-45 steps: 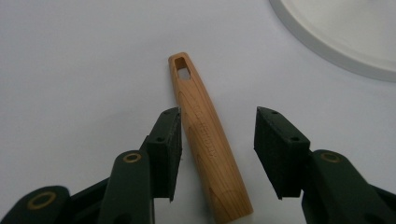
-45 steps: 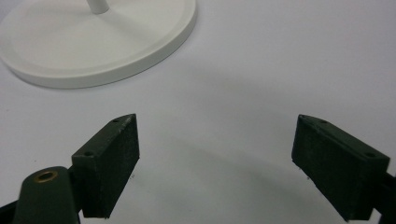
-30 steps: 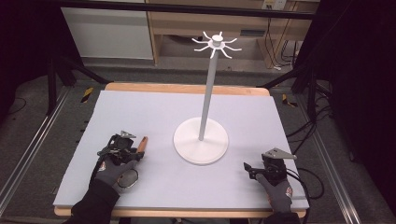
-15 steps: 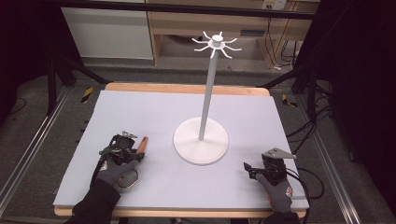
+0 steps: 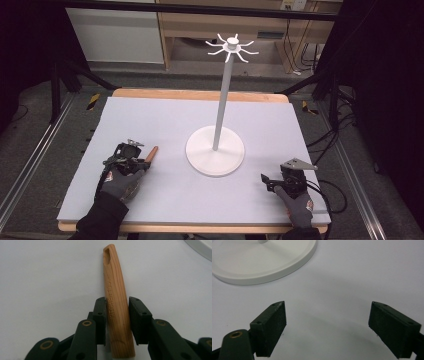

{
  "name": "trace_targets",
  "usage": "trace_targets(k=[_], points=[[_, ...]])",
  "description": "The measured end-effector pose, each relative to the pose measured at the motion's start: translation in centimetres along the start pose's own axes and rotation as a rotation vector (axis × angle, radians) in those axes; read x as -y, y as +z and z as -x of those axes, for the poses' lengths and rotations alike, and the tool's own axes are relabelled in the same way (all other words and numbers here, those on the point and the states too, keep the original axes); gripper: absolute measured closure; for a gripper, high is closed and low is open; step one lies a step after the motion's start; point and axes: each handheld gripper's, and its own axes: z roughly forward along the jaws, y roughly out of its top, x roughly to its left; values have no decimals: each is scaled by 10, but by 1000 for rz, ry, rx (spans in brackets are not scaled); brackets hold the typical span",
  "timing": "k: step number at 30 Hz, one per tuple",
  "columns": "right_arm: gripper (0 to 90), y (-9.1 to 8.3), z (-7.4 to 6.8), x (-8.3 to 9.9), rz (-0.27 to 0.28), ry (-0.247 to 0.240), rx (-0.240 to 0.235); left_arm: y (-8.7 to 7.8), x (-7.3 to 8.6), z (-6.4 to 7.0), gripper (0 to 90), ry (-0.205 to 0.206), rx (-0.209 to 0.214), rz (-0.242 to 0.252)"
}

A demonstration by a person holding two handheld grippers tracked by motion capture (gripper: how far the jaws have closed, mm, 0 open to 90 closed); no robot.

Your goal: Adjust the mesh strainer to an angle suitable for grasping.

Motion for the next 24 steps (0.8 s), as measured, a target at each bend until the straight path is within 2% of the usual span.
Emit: trace_targets(k=[2,4,8,9,15,17,19,21,24], points=[[149,0,0,0,-2,-4,-1,3,0,0,659,0,7,-12],[149,0,0,0,-1,-4,1,4,-1,1,662,9,-6,-19],[149,0,0,0,0,-1,2,3,-1,1,675,7,-10,-15],[149,0,0,0,-2,2,4,3,-1,1,701,17,-5,-8],[149,-1,1,0,0,3,7,-2,-1,0,701,42,-1,-1],[148,-1,1,0,2,-5,6,-11,-1,-5,701,52,-7,27],[148,-1,1,0,0,1,5,-14,0,-7,701,52,-6,33],[148,0,1,0,2,-5,5,-18,3,-14,701,60,-4,33],[147,0,1,0,-2,-1,3,-17,6,-16,701,68,-3,18]])
